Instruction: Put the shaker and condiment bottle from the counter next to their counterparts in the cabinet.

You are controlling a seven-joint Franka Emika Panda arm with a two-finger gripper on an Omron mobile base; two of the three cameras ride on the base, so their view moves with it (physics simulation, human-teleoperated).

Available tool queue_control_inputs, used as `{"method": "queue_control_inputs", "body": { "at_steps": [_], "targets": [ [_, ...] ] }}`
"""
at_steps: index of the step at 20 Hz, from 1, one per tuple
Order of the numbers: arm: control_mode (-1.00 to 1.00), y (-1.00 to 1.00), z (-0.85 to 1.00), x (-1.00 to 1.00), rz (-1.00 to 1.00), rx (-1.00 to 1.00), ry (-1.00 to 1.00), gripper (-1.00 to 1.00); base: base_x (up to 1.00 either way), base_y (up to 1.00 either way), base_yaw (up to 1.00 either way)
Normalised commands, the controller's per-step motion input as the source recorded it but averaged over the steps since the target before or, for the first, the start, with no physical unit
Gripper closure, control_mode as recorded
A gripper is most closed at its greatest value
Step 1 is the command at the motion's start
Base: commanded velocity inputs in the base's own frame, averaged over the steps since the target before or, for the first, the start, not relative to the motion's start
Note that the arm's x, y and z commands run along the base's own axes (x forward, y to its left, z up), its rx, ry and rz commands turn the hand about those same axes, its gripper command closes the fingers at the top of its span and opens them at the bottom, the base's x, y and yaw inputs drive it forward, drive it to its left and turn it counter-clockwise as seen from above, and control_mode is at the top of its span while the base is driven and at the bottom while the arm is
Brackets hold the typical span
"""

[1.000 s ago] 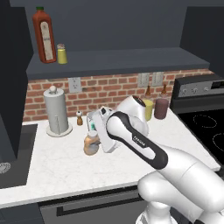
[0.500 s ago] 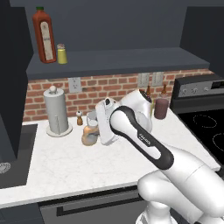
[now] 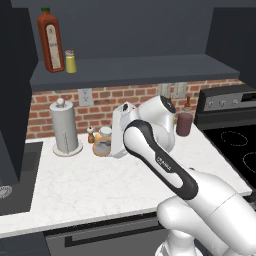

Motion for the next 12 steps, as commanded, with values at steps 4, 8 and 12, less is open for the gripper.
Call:
{"method": "queue_control_inputs", "body": {
  "at_steps": [4,8,12],
  "targets": [
    [-1.00,0.00,0.43,0.00,-0.18,0.03,0.02,1.00,0.00,0.00,0.00],
    [-1.00,0.00,0.46,0.00,-0.15,0.04,0.07,1.00,0.00,0.00,0.00],
    [-1.00,0.00,0.37,0.00,-0.05,0.00,0.18,1.00,0.00,0.00,0.00]
  ]
}}
